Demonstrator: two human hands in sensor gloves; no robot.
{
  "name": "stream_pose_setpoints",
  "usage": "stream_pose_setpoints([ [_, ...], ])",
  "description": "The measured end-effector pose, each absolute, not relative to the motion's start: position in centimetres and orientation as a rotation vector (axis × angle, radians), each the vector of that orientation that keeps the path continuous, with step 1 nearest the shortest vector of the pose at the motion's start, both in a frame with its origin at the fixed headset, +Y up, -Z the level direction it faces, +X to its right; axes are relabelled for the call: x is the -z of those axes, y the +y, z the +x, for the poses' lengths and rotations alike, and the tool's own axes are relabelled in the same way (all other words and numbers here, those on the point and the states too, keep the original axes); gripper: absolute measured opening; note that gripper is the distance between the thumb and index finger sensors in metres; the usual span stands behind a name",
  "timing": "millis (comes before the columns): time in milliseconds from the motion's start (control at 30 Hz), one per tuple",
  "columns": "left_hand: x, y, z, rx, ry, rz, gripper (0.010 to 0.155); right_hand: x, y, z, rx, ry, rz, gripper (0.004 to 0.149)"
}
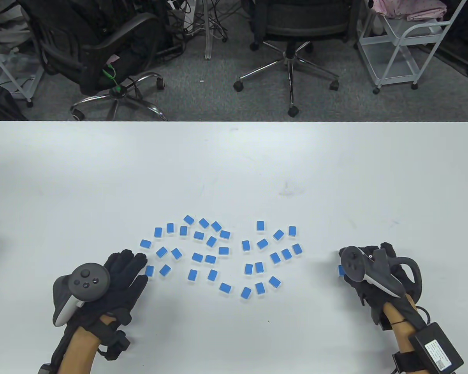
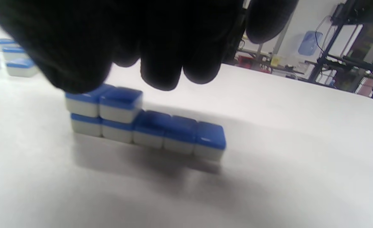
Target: Build mahjong tile wall
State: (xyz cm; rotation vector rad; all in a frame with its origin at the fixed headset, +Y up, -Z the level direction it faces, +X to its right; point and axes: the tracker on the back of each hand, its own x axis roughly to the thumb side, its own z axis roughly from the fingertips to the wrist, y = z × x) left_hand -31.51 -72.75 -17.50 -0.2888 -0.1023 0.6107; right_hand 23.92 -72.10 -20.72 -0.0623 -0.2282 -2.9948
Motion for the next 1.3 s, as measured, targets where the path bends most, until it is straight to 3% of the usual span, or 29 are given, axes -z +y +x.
stream_pose_setpoints([
  [367,17.2,-72.2,-32.0,-0.628,-0.094,-0.263,0.069,19.9,-71.8,17.0,2.858,-0.039,-0.26,0.058],
  [567,17.1,-71.9,-32.6,-0.634,-0.082,-0.248,0.069,21.8,-73.2,12.6,2.647,-0.134,-0.214,0.076],
  [733,17.0,-71.8,-32.3,-0.626,-0.099,-0.241,0.069,24.7,-74.8,10.6,2.589,-0.198,-0.147,0.065],
  [833,17.0,-71.7,-32.4,-0.622,-0.101,-0.238,0.069,25.4,-75.1,10.4,2.61,-0.168,-0.131,0.052],
  [1067,17.2,-71.6,-32.5,-0.626,-0.099,-0.242,0.069,24.2,-74.8,10.9,2.571,-0.194,-0.24,0.055],
  [1167,17.2,-71.6,-32.4,-0.626,-0.099,-0.237,0.069,24.1,-72.8,13.1,2.673,-0.172,-0.169,0.056],
  [1300,17.2,-71.8,-32.4,-0.62,-0.1,-0.246,0.069,24.2,-69.4,19.0,2.909,-0.154,0.069,0.057],
])
